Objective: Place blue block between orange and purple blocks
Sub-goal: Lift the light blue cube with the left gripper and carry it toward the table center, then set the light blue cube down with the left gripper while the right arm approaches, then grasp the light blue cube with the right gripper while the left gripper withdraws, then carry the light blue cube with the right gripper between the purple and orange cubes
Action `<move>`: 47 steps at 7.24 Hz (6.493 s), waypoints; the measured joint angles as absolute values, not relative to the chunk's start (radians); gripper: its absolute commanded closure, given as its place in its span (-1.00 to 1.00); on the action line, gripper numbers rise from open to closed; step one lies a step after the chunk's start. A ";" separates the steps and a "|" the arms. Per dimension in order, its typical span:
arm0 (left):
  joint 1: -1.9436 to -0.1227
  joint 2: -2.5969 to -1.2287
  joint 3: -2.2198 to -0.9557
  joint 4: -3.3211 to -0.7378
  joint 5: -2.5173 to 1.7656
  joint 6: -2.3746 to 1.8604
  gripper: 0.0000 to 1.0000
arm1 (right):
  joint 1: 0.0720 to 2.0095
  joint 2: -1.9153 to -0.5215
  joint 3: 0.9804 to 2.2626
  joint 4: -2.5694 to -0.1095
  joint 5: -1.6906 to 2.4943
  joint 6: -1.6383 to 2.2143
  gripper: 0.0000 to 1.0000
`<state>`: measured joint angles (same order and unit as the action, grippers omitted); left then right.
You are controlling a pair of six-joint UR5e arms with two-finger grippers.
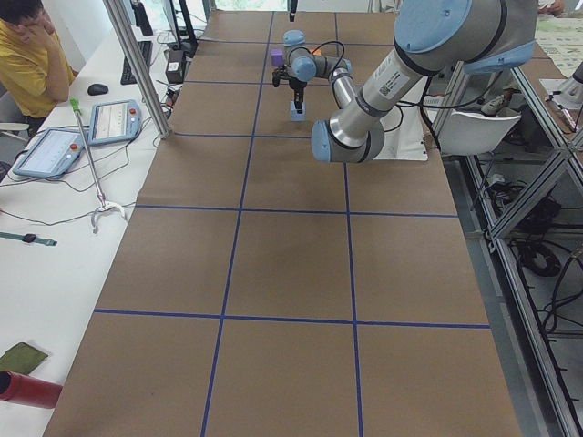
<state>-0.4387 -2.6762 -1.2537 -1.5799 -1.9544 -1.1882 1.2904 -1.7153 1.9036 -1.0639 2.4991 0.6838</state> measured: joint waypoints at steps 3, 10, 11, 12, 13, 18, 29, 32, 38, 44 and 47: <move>-0.435 -2.700 -1.189 -1.621 -1.921 -1.189 -0.55 | 1.162 -1.566 1.904 -1.059 2.460 0.955 -0.99; -0.508 -2.631 -1.321 -1.633 -1.924 -1.224 -0.99 | 0.752 -1.324 1.894 -1.092 2.077 1.430 -0.97; -0.547 -2.511 -1.455 -1.626 -1.933 -1.222 -0.99 | 0.682 -1.263 1.890 -1.172 2.000 1.494 -0.96; -0.593 -2.383 -1.578 -1.625 -1.961 -1.216 -0.99 | 0.639 -1.201 1.887 -1.273 1.961 1.531 -0.93; -0.650 -2.283 -1.666 -1.625 -2.006 -1.213 -0.99 | 0.599 -1.154 1.878 -1.343 1.932 1.574 -0.93; -0.744 -2.106 -1.807 -1.634 -2.078 -1.209 -0.99 | 0.495 -1.034 1.737 -1.394 1.802 1.648 -0.95; -0.741 -2.100 -1.809 -1.636 -2.079 -1.210 -0.99 | 0.477 -1.037 1.692 -1.398 1.786 1.600 0.90; -0.741 -2.100 -1.811 -1.636 -2.079 -1.211 -0.99 | 0.543 -1.093 1.788 -1.401 1.822 1.591 1.00; -0.741 -2.101 -1.813 -1.635 -2.079 -1.215 -0.99 | 0.852 -1.478 1.975 -1.388 2.005 1.174 1.00; -0.739 -2.104 -1.821 -1.634 -2.079 -1.225 -0.99 | 0.965 -1.664 1.912 -1.323 2.154 1.005 1.00; -0.738 -2.107 -1.820 -1.634 -2.077 -1.227 -0.99 | 0.973 -1.670 1.857 -1.322 2.161 0.950 1.00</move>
<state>-0.7379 -2.1074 -1.8202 -1.6337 -2.0768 -1.2270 0.9734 -1.6696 1.8566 -1.3216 2.1606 0.9504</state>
